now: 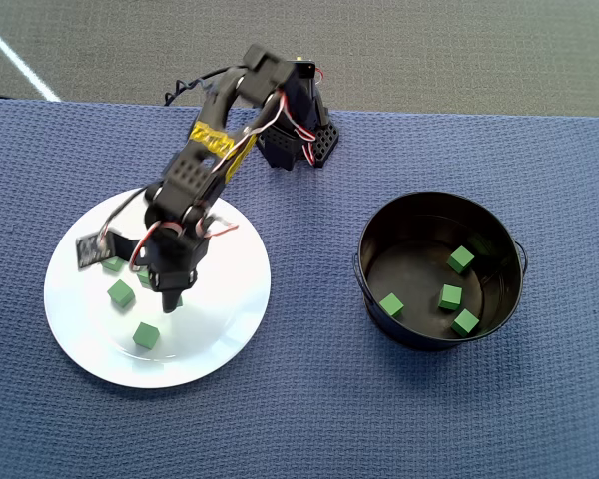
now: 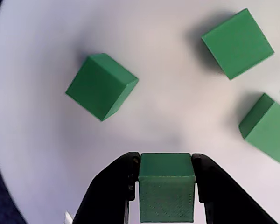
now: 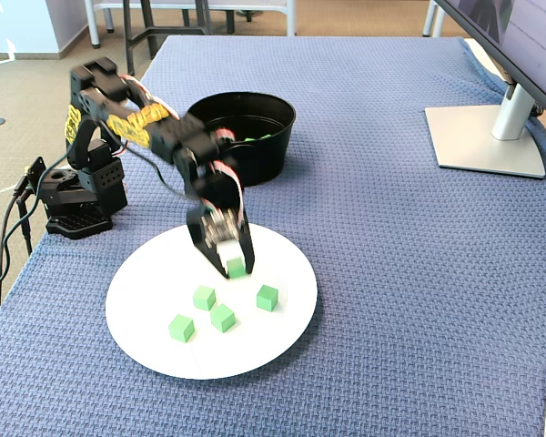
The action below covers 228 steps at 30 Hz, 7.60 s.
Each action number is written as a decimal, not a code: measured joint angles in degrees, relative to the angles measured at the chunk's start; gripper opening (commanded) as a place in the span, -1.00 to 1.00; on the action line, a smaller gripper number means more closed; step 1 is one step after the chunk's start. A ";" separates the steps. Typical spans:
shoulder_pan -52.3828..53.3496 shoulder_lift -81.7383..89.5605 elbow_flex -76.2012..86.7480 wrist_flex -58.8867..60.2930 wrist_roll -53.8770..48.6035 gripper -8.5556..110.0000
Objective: Pick up the green cubes from the white plate and place them in the black recipient
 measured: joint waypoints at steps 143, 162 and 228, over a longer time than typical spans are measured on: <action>9.49 4.31 9.49 -1.76 23.55 -0.86; -25.93 42.36 18.28 5.10 43.15 -0.86; -0.18 8.44 3.16 8.17 37.18 -0.40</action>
